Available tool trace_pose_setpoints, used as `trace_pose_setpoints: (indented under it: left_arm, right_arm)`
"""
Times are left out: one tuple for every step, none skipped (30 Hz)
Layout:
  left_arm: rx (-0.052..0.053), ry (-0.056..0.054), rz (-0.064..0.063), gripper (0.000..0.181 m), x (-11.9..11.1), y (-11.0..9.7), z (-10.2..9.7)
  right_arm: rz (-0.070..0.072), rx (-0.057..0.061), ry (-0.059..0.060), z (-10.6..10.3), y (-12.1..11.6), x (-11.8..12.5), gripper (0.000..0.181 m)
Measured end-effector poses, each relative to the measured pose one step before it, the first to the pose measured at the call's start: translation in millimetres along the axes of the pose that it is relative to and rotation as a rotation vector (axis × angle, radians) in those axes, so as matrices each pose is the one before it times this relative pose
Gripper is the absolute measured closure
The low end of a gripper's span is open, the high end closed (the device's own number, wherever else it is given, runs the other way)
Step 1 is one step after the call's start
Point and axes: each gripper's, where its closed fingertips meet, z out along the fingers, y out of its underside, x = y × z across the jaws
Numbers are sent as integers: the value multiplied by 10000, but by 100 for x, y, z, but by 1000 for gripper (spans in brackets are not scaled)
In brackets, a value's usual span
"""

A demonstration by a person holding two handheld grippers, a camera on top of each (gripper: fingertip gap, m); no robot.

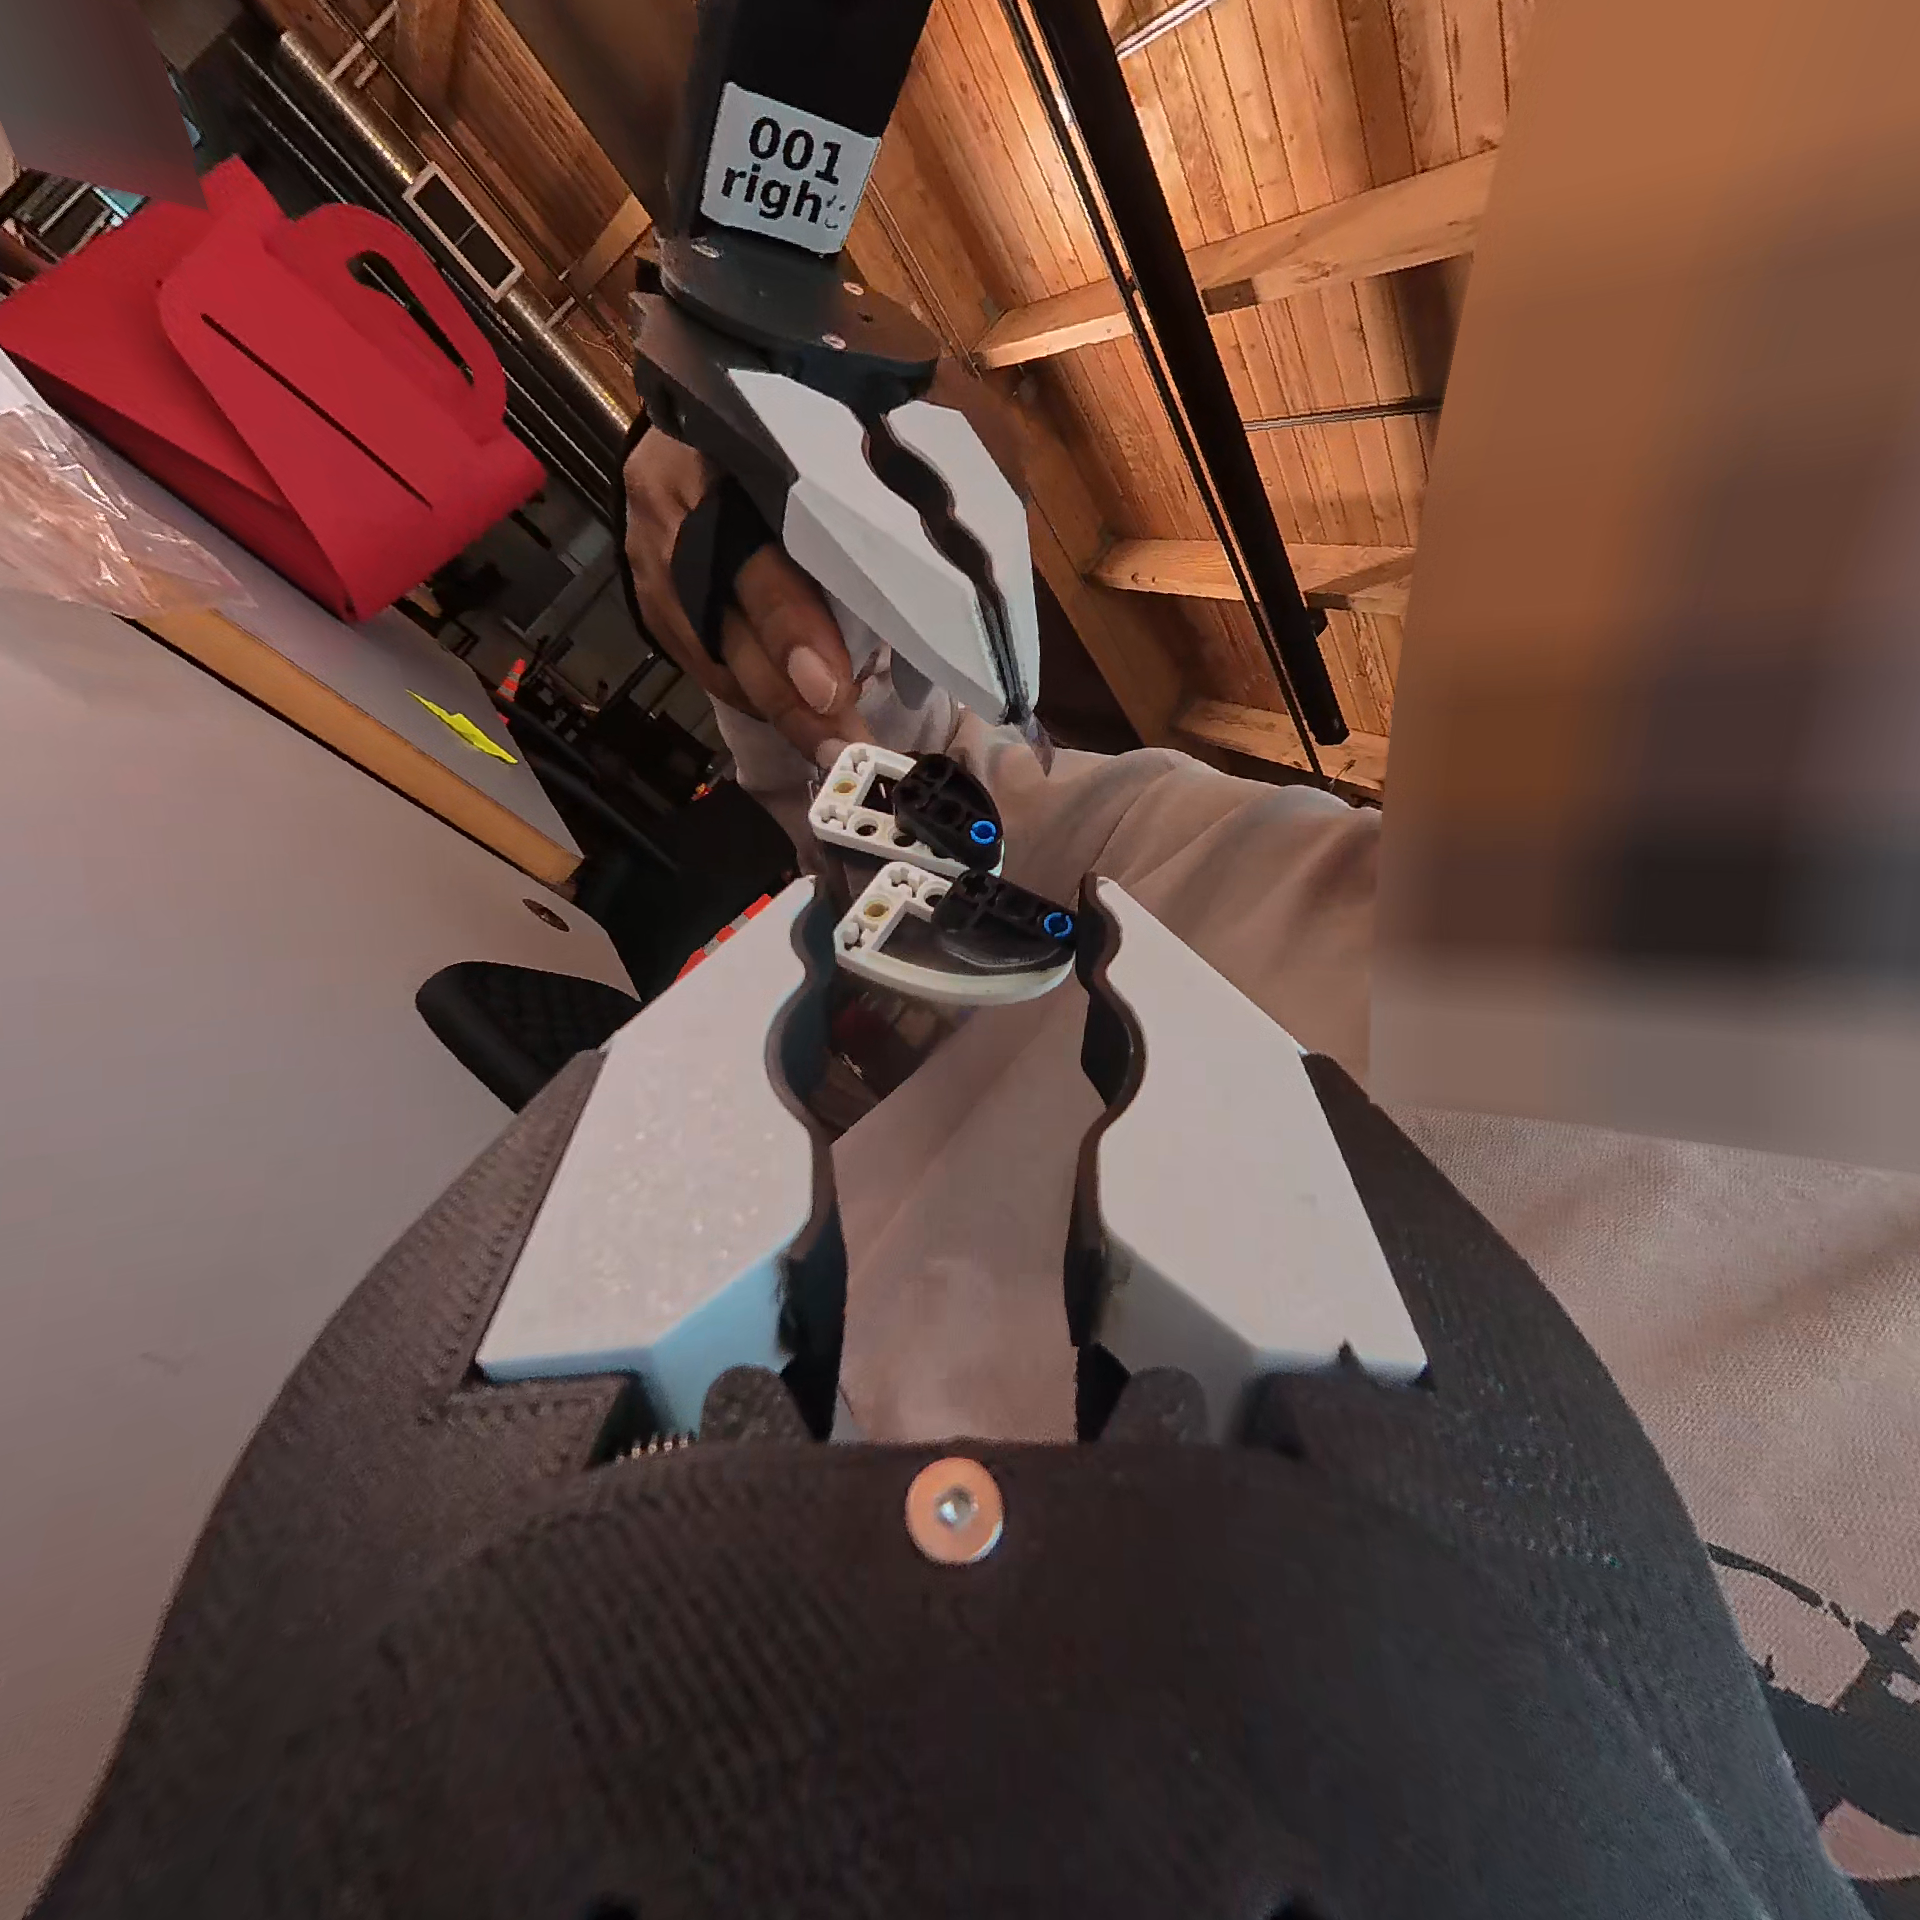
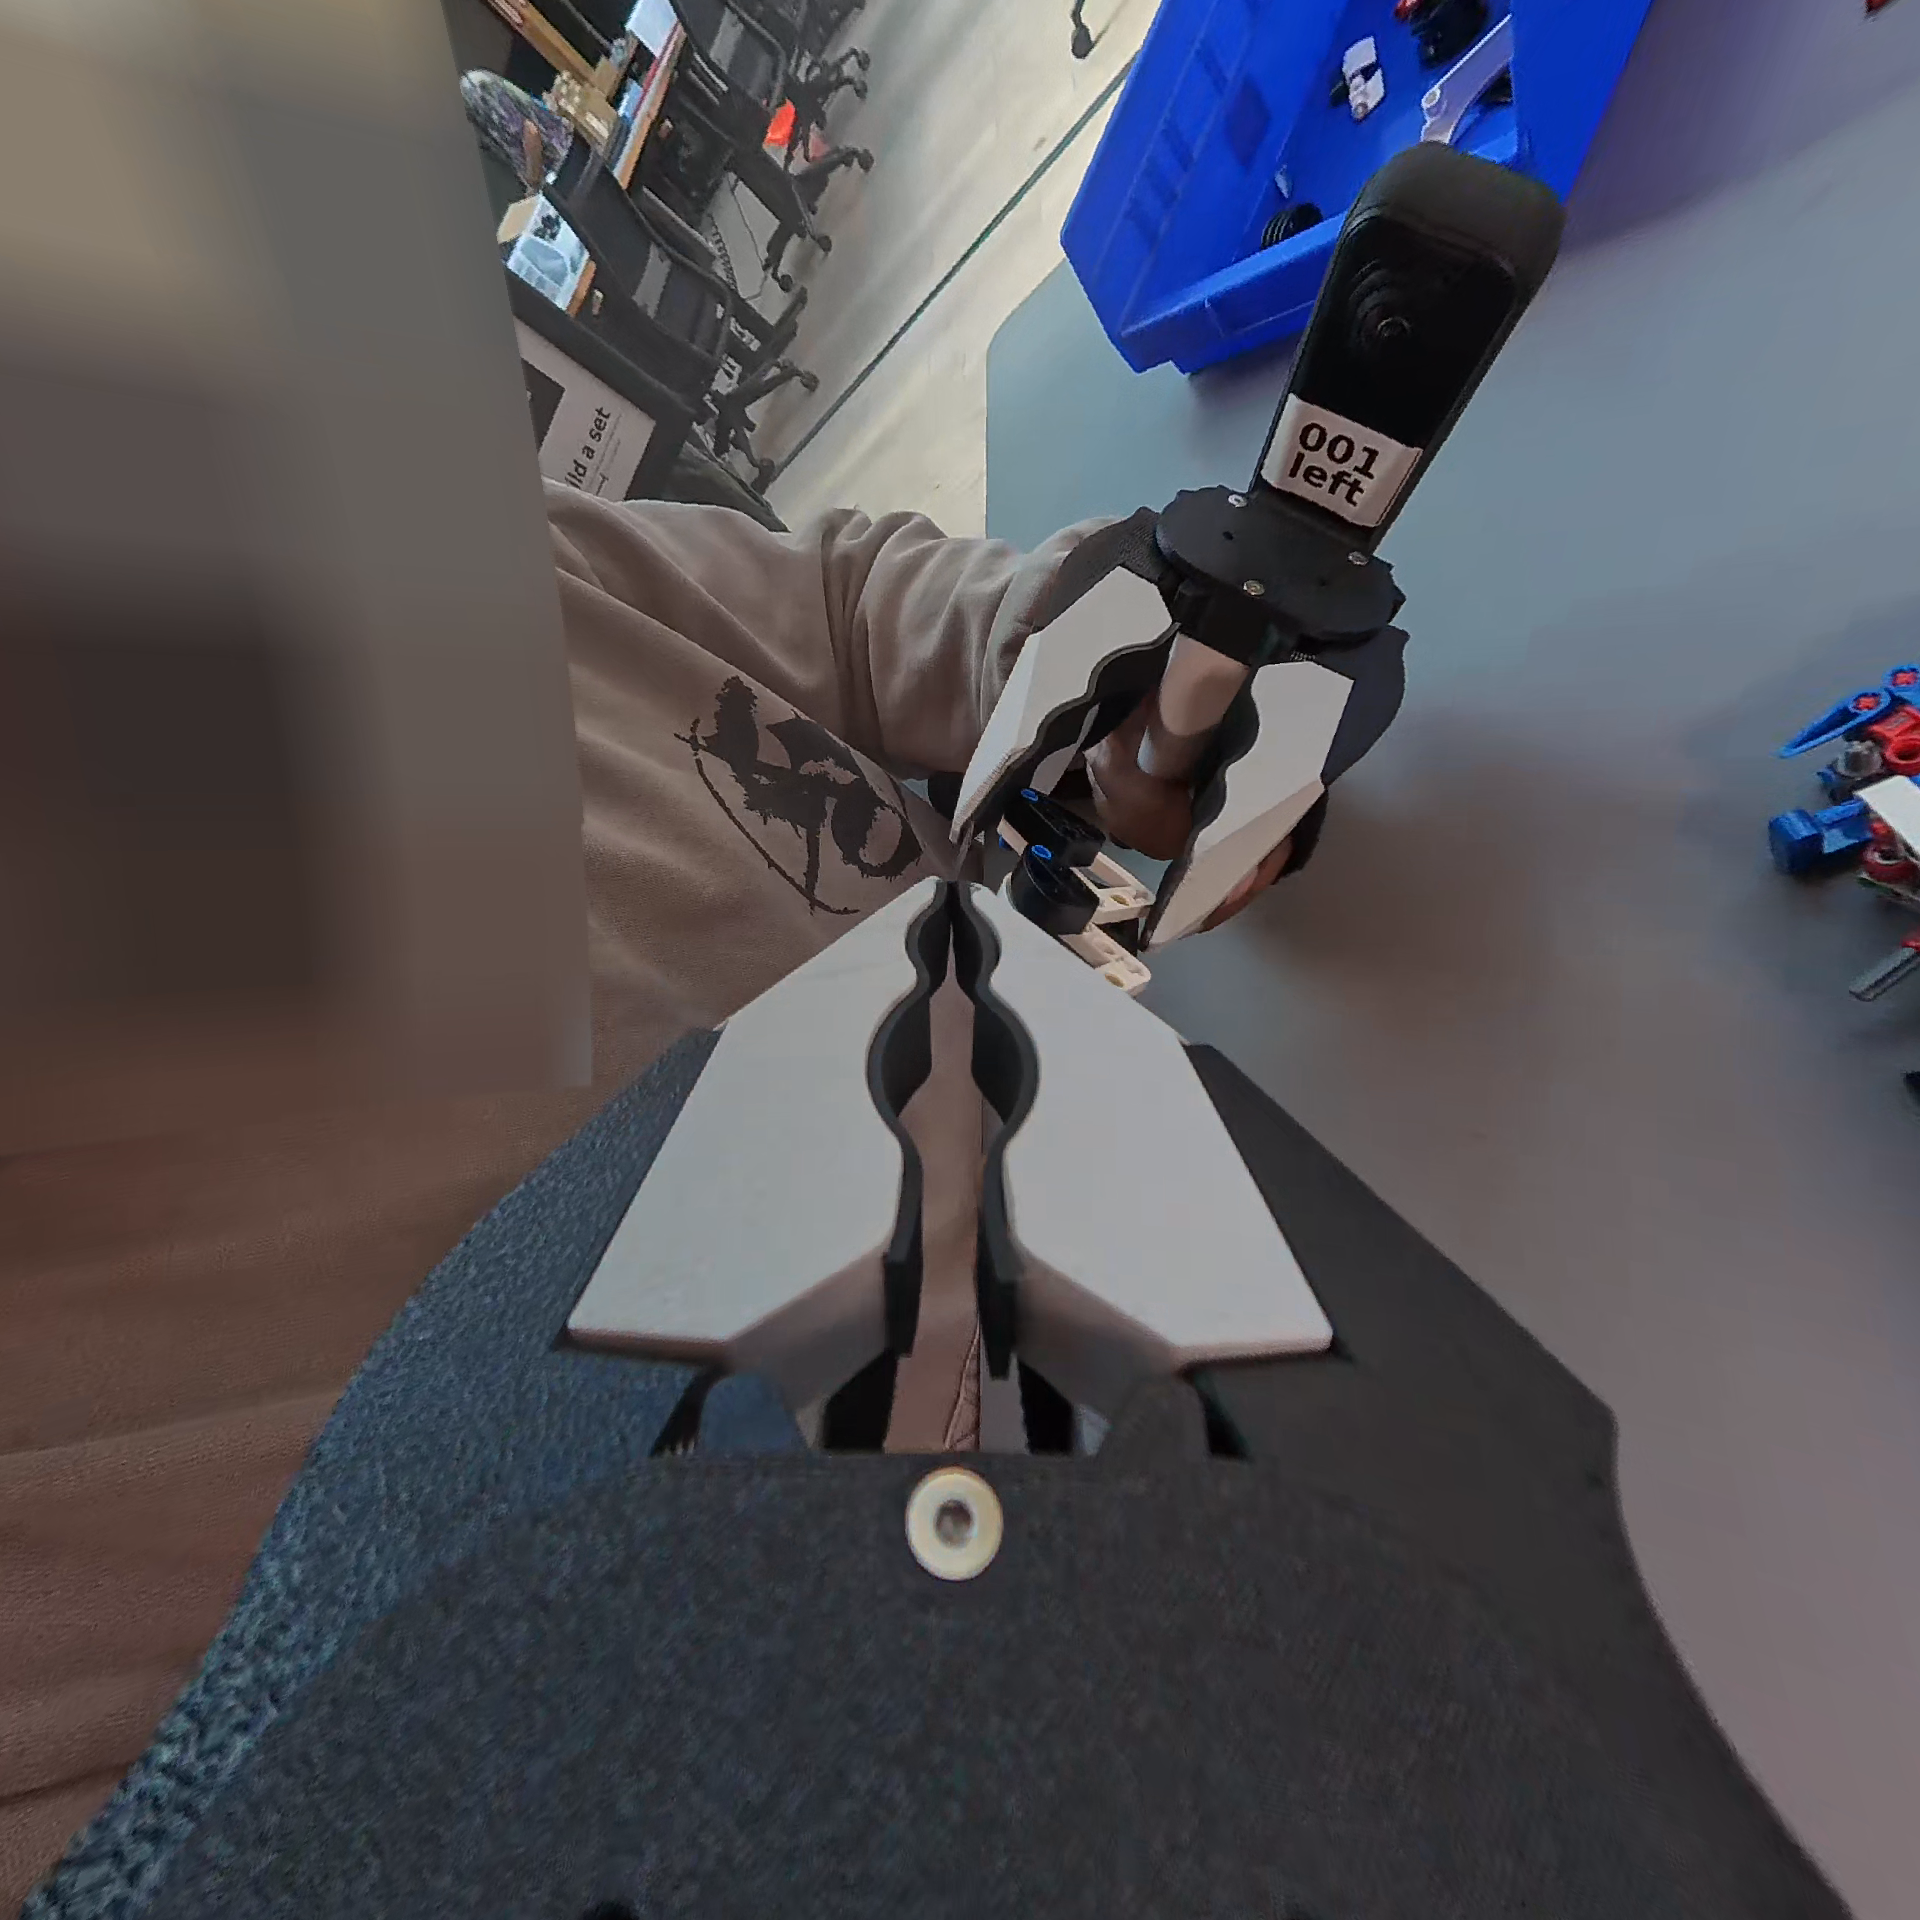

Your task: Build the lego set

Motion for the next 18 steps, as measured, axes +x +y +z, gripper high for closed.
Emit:
trace_pose_setpoints:
  left_arm:
    - [21,0,-15,137,-15,-42,-31]
    - [14,-4,-19,137,-21,-23,-19]
    - [-1,-7,-18,137,-34,11,-3]
    - [-12,-5,-16,137,-30,40,6]
    - [-17,0,-14,137,-18,42,6]
    - [-29,-15,-10,137,-39,60,21]
    - [-45,-20,-12,137,-56,97,22]
    - [-51,-19,-20,137,-63,92,21]
    - [-48,-25,-29,137,-73,97,27]
    - [-39,-26,-37,137,-81,79,22]
    - [-44,-8,-33,137,-46,87,22]
    - [-43,3,-11,137,7,74,18]
    - [-45,-16,6,137,-17,77,20]
    - [-41,-27,15,137,-35,64,5]
    - [-28,-14,5,137,-21,40,3]
    - [-23,-4,-8,137,-12,33,3]
    - [-23,-7,-3,137,-7,37,15]
    - [-24,-8,5,137,-19,41,1]
  right_arm:
    - [12,-25,21,44,59,53,181]
    - [17,-18,15,9,53,30,181]
    - [20,-6,11,6,50,16,181]
    - [23,1,3,-14,59,0,181]
    - [21,-6,8,-12,82,23,181]
    - [16,-22,20,8,112,33,181]
    - [24,-38,20,25,154,52,181]
    - [37,-33,13,43,151,50,181]
    - [47,-23,-9,49,127,22,181]
    - [42,-16,-10,52,97,15,181]
    - [28,-22,4,45,109,28,181]
    - [22,-24,16,35,90,45,181]
    - [24,-20,24,28,85,74,181]
    - [36,-11,15,5,84,73,181]
    - [37,1,4,-1,52,49,181]
    - [28,-3,5,-11,45,44,181]
    - [18,-8,16,-2,47,63,181]
    - [15,-13,10,26,61,47,181]
